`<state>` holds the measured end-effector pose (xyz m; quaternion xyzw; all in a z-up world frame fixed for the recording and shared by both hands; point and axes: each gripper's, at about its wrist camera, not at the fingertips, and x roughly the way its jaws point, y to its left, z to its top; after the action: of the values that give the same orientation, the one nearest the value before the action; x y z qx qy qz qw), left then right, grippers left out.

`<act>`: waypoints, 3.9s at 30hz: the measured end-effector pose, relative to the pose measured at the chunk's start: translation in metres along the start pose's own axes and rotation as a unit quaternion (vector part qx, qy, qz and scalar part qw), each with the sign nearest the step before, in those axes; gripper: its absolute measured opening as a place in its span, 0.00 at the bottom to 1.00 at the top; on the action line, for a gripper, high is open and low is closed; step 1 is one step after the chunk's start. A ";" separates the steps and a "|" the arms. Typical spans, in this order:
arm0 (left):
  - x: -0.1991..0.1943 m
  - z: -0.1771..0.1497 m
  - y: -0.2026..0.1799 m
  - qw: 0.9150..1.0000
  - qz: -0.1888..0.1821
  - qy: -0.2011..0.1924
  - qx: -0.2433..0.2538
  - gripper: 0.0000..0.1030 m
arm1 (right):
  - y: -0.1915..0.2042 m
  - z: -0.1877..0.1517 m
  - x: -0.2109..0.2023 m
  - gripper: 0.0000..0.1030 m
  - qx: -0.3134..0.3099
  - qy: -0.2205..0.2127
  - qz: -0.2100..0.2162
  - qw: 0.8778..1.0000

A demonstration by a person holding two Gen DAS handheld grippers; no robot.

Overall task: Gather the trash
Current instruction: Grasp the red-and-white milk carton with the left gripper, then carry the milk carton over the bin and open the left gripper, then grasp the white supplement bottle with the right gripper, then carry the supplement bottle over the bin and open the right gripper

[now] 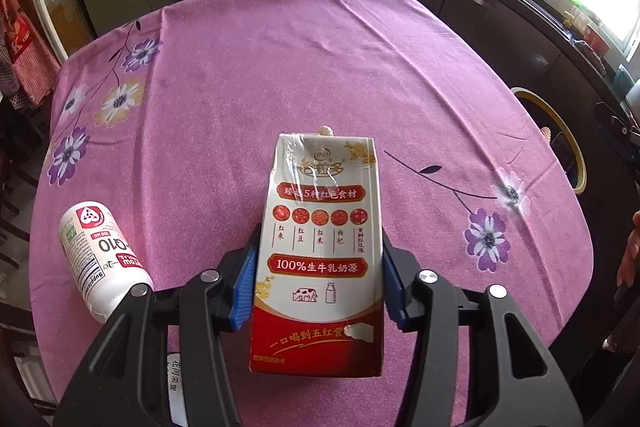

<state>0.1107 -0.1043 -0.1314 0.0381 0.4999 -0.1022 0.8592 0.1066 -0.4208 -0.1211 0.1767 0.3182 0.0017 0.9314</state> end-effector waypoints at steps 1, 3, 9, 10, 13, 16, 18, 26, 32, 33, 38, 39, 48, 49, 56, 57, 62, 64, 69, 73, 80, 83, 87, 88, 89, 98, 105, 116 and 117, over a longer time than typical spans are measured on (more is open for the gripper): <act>-0.003 0.001 -0.002 1.000 -0.002 -0.004 0.004 0.48 | -0.001 0.000 0.000 0.70 0.000 0.000 0.000 1.000; -0.009 0.004 -0.008 1.000 -0.009 -0.012 0.011 0.48 | -0.003 0.001 -0.001 0.70 0.002 -0.003 0.000 1.000; -0.020 0.017 -0.032 0.998 -0.024 -0.028 0.044 0.48 | -0.016 0.003 -0.011 0.70 0.012 -0.017 -0.013 1.000; -0.021 0.019 -0.038 0.998 -0.028 -0.029 0.050 0.48 | -0.019 0.004 -0.014 0.70 0.015 -0.020 -0.017 1.000; -0.020 0.027 -0.055 0.996 -0.040 -0.031 0.067 0.48 | -0.031 0.005 -0.023 0.70 0.023 -0.030 -0.032 0.999; -0.019 0.039 -0.079 0.994 -0.056 -0.036 0.092 0.48 | -0.047 0.006 -0.034 0.70 0.034 -0.042 -0.053 0.997; -0.018 0.049 -0.101 0.990 -0.070 -0.041 0.113 0.48 | -0.058 0.006 -0.042 0.70 0.043 -0.051 -0.069 0.995; 0.001 0.092 -0.228 0.965 -0.154 -0.049 0.206 0.48 | -0.107 0.002 -0.077 0.70 0.079 -0.078 -0.120 0.987; 0.057 0.123 -0.318 0.950 -0.193 -0.003 0.245 0.48 | -0.135 -0.005 -0.101 0.70 0.102 -0.090 -0.144 0.980; 0.069 0.129 -0.328 0.950 -0.195 0.005 0.243 0.49 | -0.139 -0.006 -0.105 0.70 0.106 -0.092 -0.147 0.979; 0.121 0.152 -0.360 0.957 -0.188 0.032 0.219 0.50 | -0.152 -0.009 -0.123 0.70 0.120 -0.103 -0.162 0.974; 0.129 0.156 -0.364 0.958 -0.188 0.035 0.216 0.57 | -0.152 -0.010 -0.126 0.70 0.121 -0.106 -0.164 0.973; 0.049 0.146 -0.298 0.965 -0.203 -0.027 0.166 0.76 | -0.149 -0.004 -0.131 0.71 0.114 -0.113 -0.166 0.973; 0.029 0.138 -0.282 0.965 -0.205 -0.041 0.160 0.82 | -0.147 -0.004 -0.129 0.71 0.114 -0.110 -0.164 0.974; -0.044 0.078 -0.184 0.968 -0.190 -0.081 0.142 0.84 | -0.122 -0.005 -0.104 0.71 0.086 -0.080 -0.128 0.985; -0.050 0.070 -0.170 0.971 -0.182 -0.081 0.133 0.84 | -0.113 -0.005 -0.099 0.71 0.078 -0.075 -0.121 0.987; -0.083 0.035 -0.089 0.984 -0.135 -0.094 0.067 0.84 | -0.068 -0.004 -0.072 0.71 0.037 -0.044 -0.062 0.996; -0.098 0.025 -0.052 0.988 -0.109 -0.106 0.037 0.84 | -0.044 -0.005 -0.058 0.71 0.016 -0.023 -0.026 0.999; -0.138 -0.002 0.030 0.989 -0.012 -0.141 -0.033 0.84 | 0.030 -0.012 -0.018 0.71 -0.045 0.040 0.074 0.995; -0.162 -0.023 0.076 0.984 0.023 -0.157 -0.083 0.85 | 0.103 -0.027 0.009 0.71 -0.097 0.086 0.156 0.979; -0.184 -0.038 0.116 0.974 0.054 -0.184 -0.122 0.86 | 0.232 -0.069 0.037 0.64 -0.189 0.143 0.258 0.937; -0.190 -0.042 0.127 0.969 0.069 -0.194 -0.137 0.87 | 0.275 -0.081 0.049 0.63 -0.214 0.154 0.273 0.925; -0.194 -0.050 0.147 0.963 0.076 -0.199 -0.162 0.88 | 0.321 -0.096 0.068 0.62 -0.241 0.181 0.277 0.912; -0.193 -0.053 0.151 0.963 0.077 -0.198 -0.167 0.88 | 0.329 -0.100 0.072 0.62 -0.250 0.186 0.273 0.910; -0.192 -0.055 0.154 0.963 0.076 -0.196 -0.170 0.88 | 0.339 -0.104 0.077 0.61 -0.260 0.192 0.270 0.907; -0.181 -0.061 0.166 0.965 0.065 -0.184 -0.177 0.88 | 0.369 -0.121 0.115 0.55 -0.296 0.230 0.238 0.896; -0.173 -0.063 0.169 0.966 0.059 -0.174 -0.182 0.89 | 0.379 -0.134 0.127 0.51 -0.315 0.242 0.223 0.890; -0.166 -0.060 0.163 0.970 0.056 -0.164 -0.173 0.89 | 0.372 -0.134 0.114 0.45 -0.334 0.218 0.215 0.891; -0.166 -0.060 0.162 0.970 0.056 -0.163 -0.171 0.89 | 0.370 -0.132 0.112 0.45 -0.334 0.215 0.215 0.892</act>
<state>0.0152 0.0869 -0.0236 -0.0990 0.3599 0.0285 0.9273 0.1579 -0.0174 -0.1624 -0.0850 0.4460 0.3459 0.8211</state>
